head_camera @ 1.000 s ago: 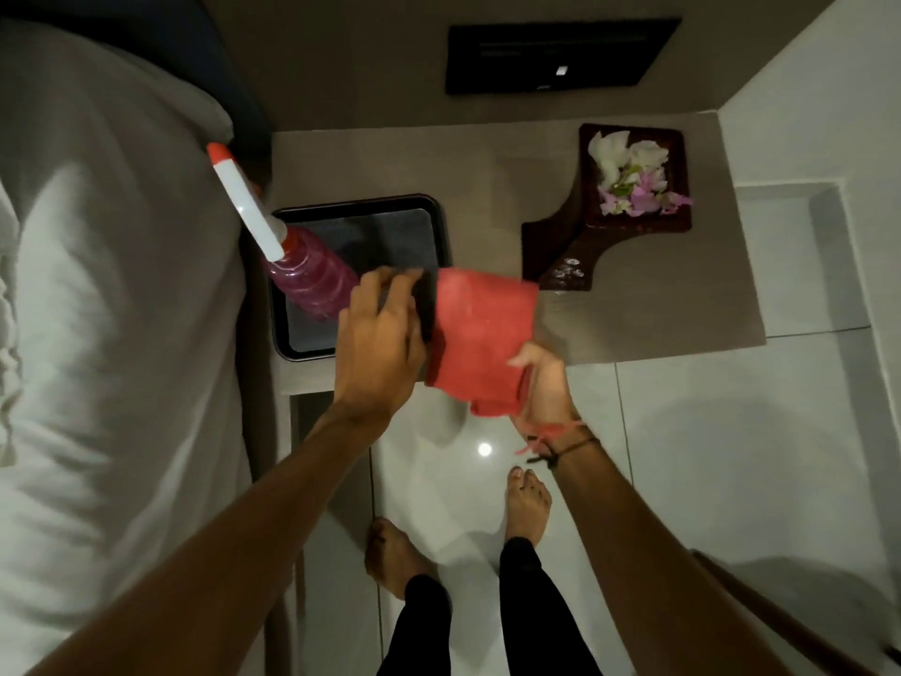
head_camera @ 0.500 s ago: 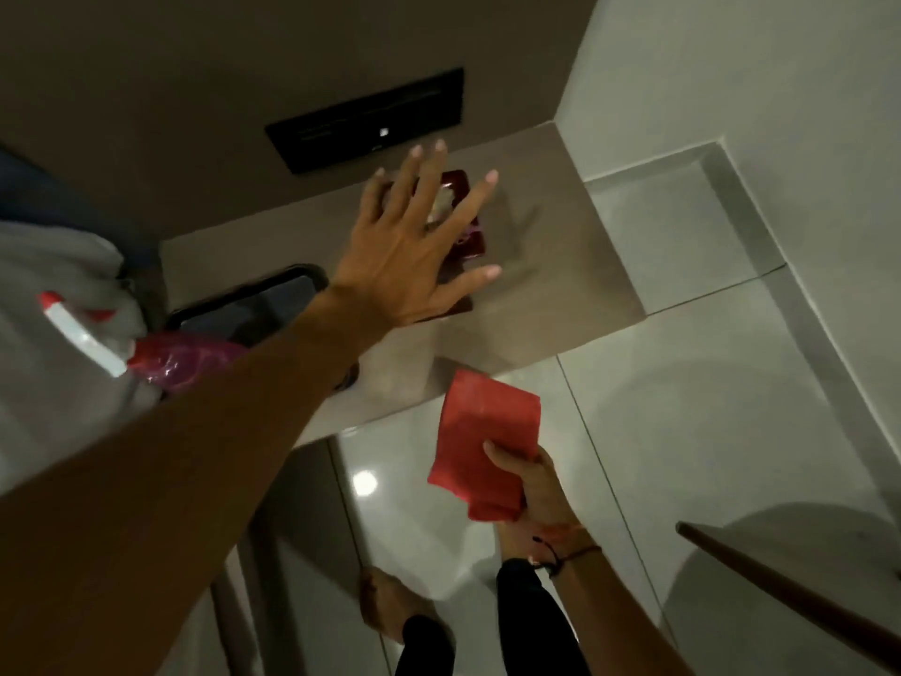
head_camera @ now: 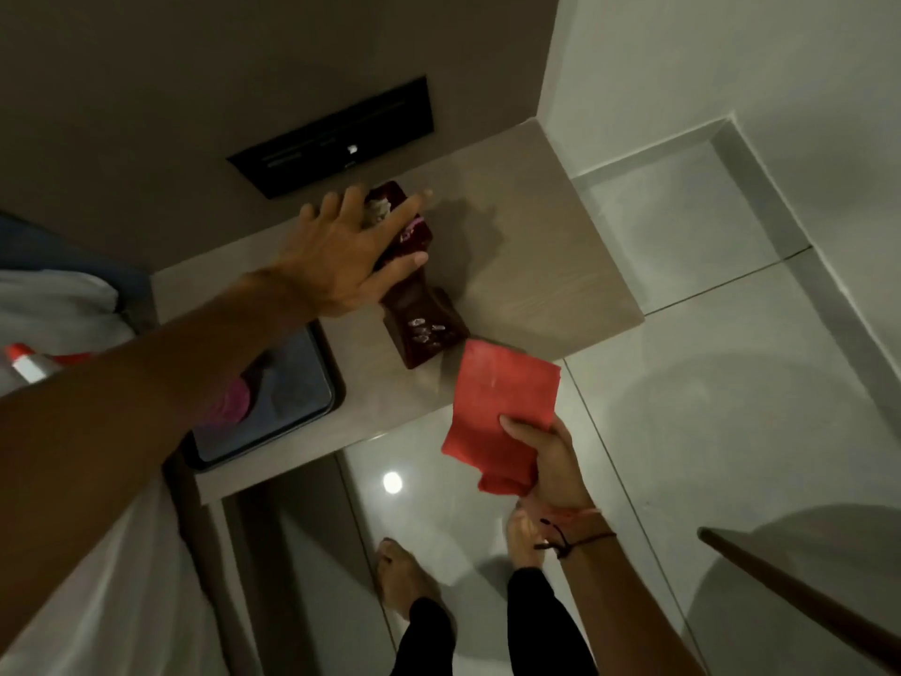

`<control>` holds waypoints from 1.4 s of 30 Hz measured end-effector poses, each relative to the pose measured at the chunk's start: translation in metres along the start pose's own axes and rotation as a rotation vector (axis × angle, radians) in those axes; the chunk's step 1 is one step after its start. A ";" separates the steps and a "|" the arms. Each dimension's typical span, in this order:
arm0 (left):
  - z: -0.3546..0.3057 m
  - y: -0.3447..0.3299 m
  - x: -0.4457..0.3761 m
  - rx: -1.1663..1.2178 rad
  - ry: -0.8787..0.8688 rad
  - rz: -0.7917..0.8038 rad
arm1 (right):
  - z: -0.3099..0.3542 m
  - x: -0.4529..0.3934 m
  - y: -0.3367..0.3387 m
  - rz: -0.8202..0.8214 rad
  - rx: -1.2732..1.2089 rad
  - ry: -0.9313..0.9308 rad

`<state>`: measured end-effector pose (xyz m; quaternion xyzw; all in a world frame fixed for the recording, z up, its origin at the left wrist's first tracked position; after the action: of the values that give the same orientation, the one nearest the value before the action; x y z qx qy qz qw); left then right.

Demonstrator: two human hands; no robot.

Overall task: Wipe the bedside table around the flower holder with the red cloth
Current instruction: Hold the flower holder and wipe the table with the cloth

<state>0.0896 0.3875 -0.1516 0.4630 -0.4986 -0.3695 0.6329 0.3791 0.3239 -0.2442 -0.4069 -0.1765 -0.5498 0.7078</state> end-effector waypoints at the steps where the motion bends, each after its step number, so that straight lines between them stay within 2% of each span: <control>1: 0.004 0.000 0.002 0.051 0.003 0.024 | 0.000 0.000 -0.003 -0.058 0.000 0.049; 6: 0.026 -0.007 0.007 0.295 0.053 0.134 | -0.007 -0.014 -0.041 -0.269 0.044 0.227; 8: 0.029 -0.009 0.003 0.312 0.038 0.118 | -0.008 -0.024 -0.061 -0.351 0.110 0.381; 12: 0.030 -0.013 0.002 0.314 0.015 0.079 | -0.012 -0.037 -0.097 -0.283 0.546 0.786; 15: 0.029 -0.014 0.003 0.362 0.021 0.086 | -0.031 -0.052 -0.114 -0.160 0.870 0.810; 20: 0.028 -0.019 0.002 0.375 0.019 0.055 | -0.076 -0.059 -0.128 -0.279 1.347 0.877; 22: 0.028 -0.018 0.000 0.389 0.017 0.063 | -0.091 -0.054 -0.123 -0.251 1.442 0.876; 28: 0.025 -0.016 0.004 0.317 -0.020 0.077 | -0.113 -0.022 -0.101 -0.003 1.477 0.840; 32: 0.027 -0.015 0.002 0.308 -0.008 0.086 | -0.091 -0.004 -0.088 0.155 1.272 0.804; 34: 0.029 -0.015 0.001 0.330 0.003 0.102 | -0.074 0.007 -0.083 0.085 0.990 0.740; 36: 0.029 -0.015 0.003 0.330 0.009 0.109 | -0.056 0.013 -0.082 -0.152 0.695 0.705; 38: 0.027 -0.015 0.004 0.323 0.010 0.099 | -0.041 0.004 -0.083 -0.343 0.543 0.782; 40: 0.026 -0.015 0.006 0.320 0.011 0.084 | -0.032 -0.017 -0.090 -0.371 0.578 0.853; 42: 0.025 -0.015 0.007 0.322 0.020 0.078 | -0.035 -0.038 -0.107 -0.255 0.753 0.846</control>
<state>0.0670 0.3708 -0.1621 0.5424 -0.5626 -0.2555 0.5693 0.2613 0.3148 -0.2512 0.1525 -0.1094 -0.6447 0.7411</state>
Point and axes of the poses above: each hand's wrist, its own x-axis away from the middle knuckle, its own y-axis out of the back of the hand, z = x × y, the point moved 1 cm from there along -x, towards the middle knuckle, and after that the axes turned 8 degrees about y, right-handed, at the moved point
